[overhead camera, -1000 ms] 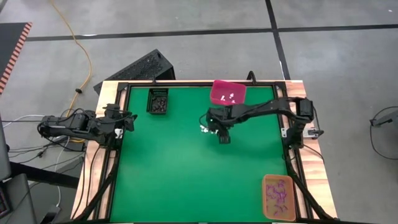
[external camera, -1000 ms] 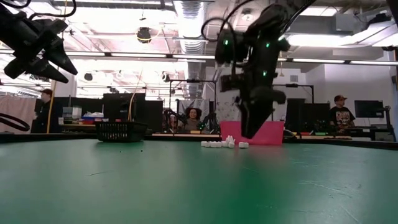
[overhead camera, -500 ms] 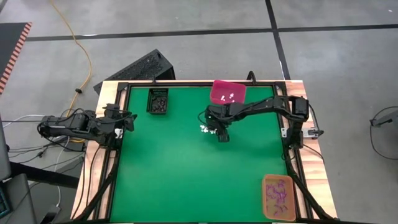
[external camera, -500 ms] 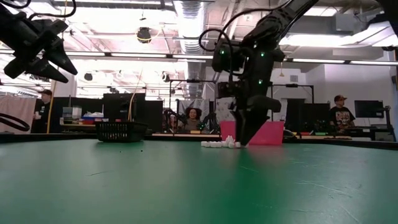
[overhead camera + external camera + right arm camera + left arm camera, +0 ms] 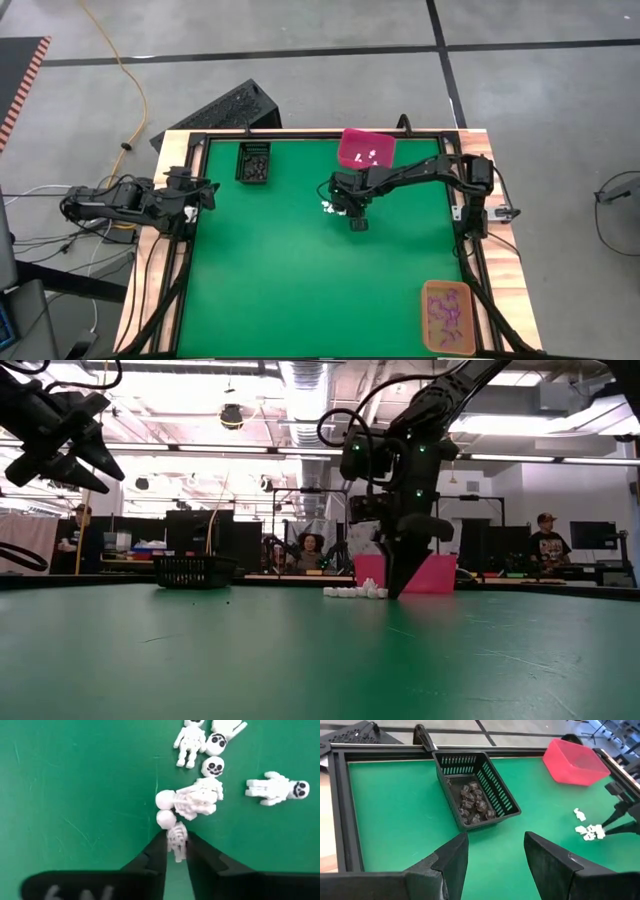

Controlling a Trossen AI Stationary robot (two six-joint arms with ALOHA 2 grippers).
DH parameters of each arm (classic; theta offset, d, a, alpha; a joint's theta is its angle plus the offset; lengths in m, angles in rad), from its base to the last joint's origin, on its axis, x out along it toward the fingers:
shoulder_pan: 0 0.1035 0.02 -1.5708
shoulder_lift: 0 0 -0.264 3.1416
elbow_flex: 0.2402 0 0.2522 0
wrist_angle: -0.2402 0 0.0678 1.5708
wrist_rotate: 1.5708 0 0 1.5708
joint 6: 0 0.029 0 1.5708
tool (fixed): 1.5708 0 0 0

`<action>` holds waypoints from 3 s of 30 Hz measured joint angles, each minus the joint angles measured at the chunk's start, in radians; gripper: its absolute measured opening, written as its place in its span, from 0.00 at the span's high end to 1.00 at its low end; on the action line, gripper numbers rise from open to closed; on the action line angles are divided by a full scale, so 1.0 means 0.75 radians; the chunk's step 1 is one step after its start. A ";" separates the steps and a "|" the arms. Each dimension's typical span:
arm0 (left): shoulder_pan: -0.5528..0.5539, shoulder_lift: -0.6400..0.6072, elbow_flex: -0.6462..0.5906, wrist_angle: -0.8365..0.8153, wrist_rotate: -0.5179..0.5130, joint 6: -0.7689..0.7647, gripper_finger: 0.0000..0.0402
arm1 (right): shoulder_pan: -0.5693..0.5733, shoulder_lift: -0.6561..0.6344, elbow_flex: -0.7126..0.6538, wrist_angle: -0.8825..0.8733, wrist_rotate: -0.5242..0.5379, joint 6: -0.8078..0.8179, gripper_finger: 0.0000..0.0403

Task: Sort Halloween decoration
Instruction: Put the white skeleton toy into the pink bin

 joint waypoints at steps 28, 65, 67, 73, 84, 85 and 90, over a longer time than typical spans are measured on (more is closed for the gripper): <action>0.000 0.000 0.000 -0.016 0.021 -0.051 0.55 | -0.142 -0.384 -0.006 0.225 0.078 0.462 0.89; 0.001 0.000 0.000 -0.017 0.029 -0.085 0.54 | -0.642 -0.364 0.078 -0.057 0.157 0.824 0.68; 0.001 0.000 0.000 -0.017 0.029 -0.085 0.54 | -0.641 -0.364 0.078 -0.052 0.155 0.828 0.60; 0.001 0.000 0.000 -0.017 0.029 -0.075 0.54 | -0.615 -0.364 0.078 -0.054 0.147 0.858 0.43; 0.000 0.000 0.000 -0.028 0.061 -0.075 0.54 | -0.281 -0.350 0.079 -0.034 0.083 0.992 0.45; 0.000 0.001 0.000 -0.028 0.062 -0.075 0.54 | -0.228 -0.341 0.078 -0.037 0.096 1.035 0.46; 0.001 0.001 0.001 -0.028 0.063 -0.085 0.54 | 0.012 -0.270 0.079 -0.002 0.200 1.277 0.46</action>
